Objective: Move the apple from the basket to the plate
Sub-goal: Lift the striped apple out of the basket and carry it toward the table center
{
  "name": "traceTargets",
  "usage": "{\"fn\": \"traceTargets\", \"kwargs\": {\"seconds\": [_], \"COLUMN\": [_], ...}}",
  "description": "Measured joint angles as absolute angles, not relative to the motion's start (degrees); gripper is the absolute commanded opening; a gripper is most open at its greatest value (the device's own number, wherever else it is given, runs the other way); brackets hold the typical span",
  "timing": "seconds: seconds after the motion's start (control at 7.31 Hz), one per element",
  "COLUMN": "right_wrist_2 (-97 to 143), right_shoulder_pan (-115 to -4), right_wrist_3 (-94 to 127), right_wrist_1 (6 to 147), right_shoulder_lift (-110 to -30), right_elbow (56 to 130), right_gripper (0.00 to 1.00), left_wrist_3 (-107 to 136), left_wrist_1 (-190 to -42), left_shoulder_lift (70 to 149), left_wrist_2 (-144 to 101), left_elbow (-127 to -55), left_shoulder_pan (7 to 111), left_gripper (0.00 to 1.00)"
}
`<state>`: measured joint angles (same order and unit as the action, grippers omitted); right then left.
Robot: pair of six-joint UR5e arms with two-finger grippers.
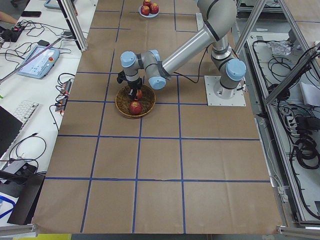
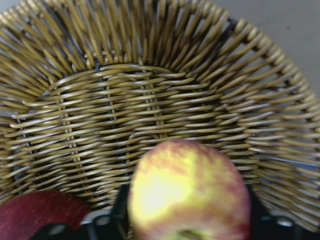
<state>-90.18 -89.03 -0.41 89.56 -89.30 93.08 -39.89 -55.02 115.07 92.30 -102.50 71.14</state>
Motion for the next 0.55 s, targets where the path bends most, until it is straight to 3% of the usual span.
{"fn": "traceTargets", "kwargs": {"seconds": [0.55], "right_wrist_2": [-90.17], "right_shoulder_pan": [-89.03], "right_wrist_3": [-0.42], "right_wrist_1": [89.56], "right_shoulder_lift": [-89.3], "right_elbow": [93.08], "right_gripper": [1.0], "left_wrist_3": [-22.02], "left_wrist_1": [-58.05], "left_shoulder_lift": [109.23], "left_wrist_2": [91.97], "left_elbow": [-101.27], "left_shoulder_pan": [80.26], "left_gripper": [0.5]}}
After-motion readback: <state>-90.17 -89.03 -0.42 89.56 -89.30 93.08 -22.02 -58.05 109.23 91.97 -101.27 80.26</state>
